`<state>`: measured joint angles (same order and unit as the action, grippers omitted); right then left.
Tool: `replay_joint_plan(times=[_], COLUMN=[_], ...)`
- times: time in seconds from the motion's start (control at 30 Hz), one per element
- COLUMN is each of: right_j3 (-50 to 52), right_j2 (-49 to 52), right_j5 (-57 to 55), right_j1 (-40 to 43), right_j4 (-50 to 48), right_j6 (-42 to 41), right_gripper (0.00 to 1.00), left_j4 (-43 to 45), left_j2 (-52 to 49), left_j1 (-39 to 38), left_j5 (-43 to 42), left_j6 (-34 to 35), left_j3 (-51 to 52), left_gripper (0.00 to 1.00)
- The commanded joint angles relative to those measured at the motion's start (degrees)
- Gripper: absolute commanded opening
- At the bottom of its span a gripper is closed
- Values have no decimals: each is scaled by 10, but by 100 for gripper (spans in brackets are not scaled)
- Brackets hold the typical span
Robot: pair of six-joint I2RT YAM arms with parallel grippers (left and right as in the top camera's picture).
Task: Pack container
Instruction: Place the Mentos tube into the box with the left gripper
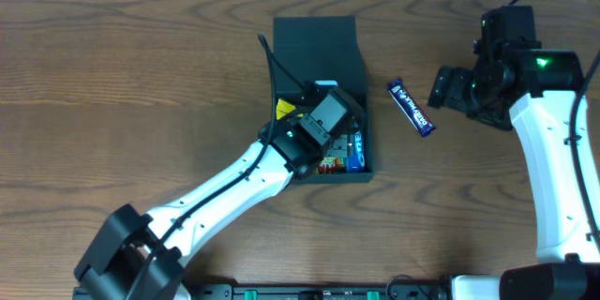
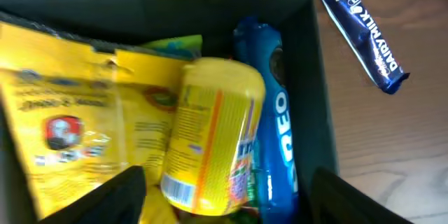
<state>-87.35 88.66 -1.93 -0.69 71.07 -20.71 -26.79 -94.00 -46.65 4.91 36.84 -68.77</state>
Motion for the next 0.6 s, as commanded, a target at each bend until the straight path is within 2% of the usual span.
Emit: replay_joint_plan(times=[0.0,0.17,0.27,0.4,0.57], right_j3=[19,83,137,164,165], right_j2=[5,5,12,44,116], right_j5=[0,2,11,9,8], right_j1=[1,0,-9,-29,-37], right_j4=[-22,-100,-172,-253,-326], right_j6=[11,14,51,101,179], right_gripper=[92,91,88,84,85], left_j4=[-8,-40,-85,-133,-179], left_j2=[41,97,132,138,138], left_j1=[10,42,95,161,201], left_j5=[17,17,17,17,15], left_j6=[-39,-24,9,7,-14], left_j3=[-32,-34,-34,-34,-34], left_gripper=[79,80,80,82,84])
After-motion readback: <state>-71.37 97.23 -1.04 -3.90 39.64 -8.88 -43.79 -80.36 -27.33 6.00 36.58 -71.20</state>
